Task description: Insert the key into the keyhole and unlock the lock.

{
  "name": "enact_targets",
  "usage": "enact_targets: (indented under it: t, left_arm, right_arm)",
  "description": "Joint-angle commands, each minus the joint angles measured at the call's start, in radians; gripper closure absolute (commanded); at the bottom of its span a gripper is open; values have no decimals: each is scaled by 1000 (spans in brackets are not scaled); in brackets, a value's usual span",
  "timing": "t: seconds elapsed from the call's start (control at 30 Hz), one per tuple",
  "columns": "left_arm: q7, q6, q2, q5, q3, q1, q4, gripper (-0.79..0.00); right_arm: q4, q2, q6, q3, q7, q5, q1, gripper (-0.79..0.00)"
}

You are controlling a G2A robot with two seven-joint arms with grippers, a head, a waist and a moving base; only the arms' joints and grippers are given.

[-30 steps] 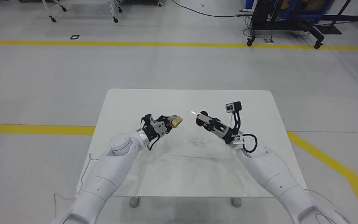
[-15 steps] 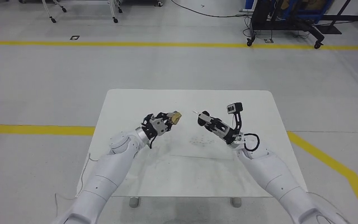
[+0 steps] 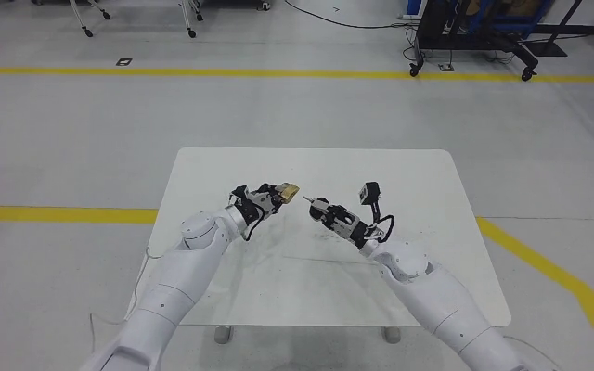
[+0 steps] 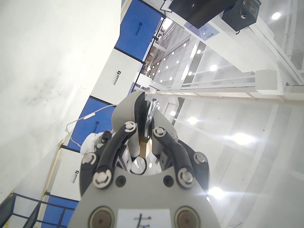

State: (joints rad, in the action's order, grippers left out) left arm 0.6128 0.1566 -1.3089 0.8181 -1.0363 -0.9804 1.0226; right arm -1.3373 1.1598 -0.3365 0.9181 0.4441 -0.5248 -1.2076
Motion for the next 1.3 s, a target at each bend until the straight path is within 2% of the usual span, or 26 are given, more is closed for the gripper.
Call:
enact_targets:
  t: [0.0, 0.17, 0.37, 0.77, 1.03, 1.27]
  left_arm:
    - [-5, -8, 1, -23, 0, 2, 0, 0]
    - [-1, -31, -1, -39, -2, -4, 8, 0]
    - [-1, -56, -2, -64, -7, -10, 18, 0]
    - [-1, -36, -6, -94, 0, -27, 43, 0]
    - [-4, -35, -8, -111, -4, -34, 56, 0]
    - [-54, -91, -6, -163, -17, -44, 74, 0]
  right_arm:
    - [-55, -1, 55, 1, -25, 24, -16, 0]
    - [-112, 3, 154, 3, -67, 56, -27, 0]
    - [-125, 9, 166, 5, -103, 101, -32, 0]
    - [-139, 20, 206, 17, -207, 235, -40, 0]
    - [-150, 27, 236, 27, -224, 271, -44, 0]
    - [-173, 31, 254, 38, -244, 316, -53, 0]
